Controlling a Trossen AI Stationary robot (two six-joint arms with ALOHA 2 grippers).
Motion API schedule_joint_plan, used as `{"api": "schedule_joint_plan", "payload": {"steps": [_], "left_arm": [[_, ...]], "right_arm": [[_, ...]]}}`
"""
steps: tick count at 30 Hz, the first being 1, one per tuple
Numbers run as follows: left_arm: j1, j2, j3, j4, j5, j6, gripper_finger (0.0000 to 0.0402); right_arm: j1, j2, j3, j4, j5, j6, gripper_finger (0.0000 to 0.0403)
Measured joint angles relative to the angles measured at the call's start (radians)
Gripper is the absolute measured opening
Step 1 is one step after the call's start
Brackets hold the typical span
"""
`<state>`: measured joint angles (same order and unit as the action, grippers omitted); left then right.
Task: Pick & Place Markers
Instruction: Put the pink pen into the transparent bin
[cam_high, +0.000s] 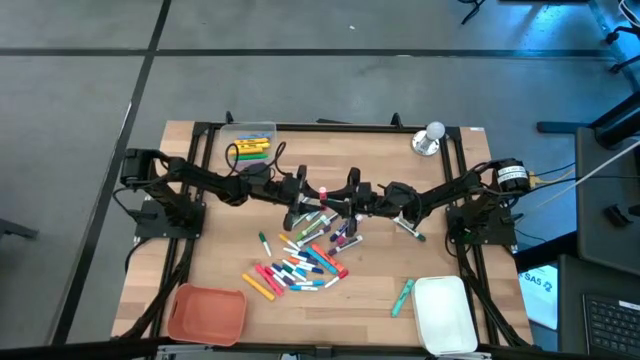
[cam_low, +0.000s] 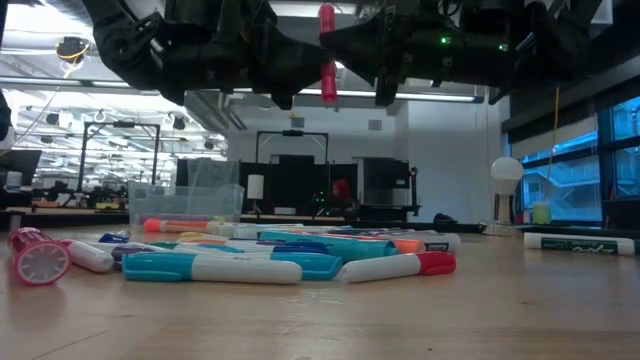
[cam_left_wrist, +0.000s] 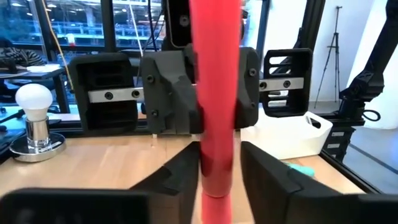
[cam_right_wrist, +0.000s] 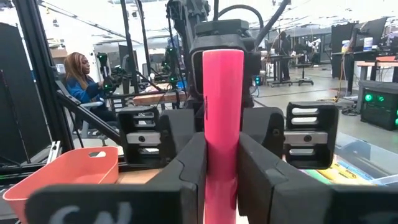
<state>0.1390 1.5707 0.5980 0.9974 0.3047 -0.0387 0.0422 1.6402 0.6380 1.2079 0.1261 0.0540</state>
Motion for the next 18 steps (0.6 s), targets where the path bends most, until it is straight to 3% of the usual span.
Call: {"api": "schedule_joint_plan", "payload": {"steps": [5,13,18], "left_arm": [[-0.004,0.018,0.025,-0.004,0.011,-0.001,0.0072],[-0.008,0.054,0.042,-0.004,0.006,0.005,0.0103],[-0.007,0.053,0.041,-0.006,0.011,-0.003,0.0063]], "right_arm": [[-0.001,0.0,-0.001,0.005,-0.02,-0.013,0.0067],[-0.002,0.0,0.003,0.006,-0.024,-0.01,0.0067],[-0.002,0.0,0.003,-0.002,-0.024,-0.006,0.0067]]}}
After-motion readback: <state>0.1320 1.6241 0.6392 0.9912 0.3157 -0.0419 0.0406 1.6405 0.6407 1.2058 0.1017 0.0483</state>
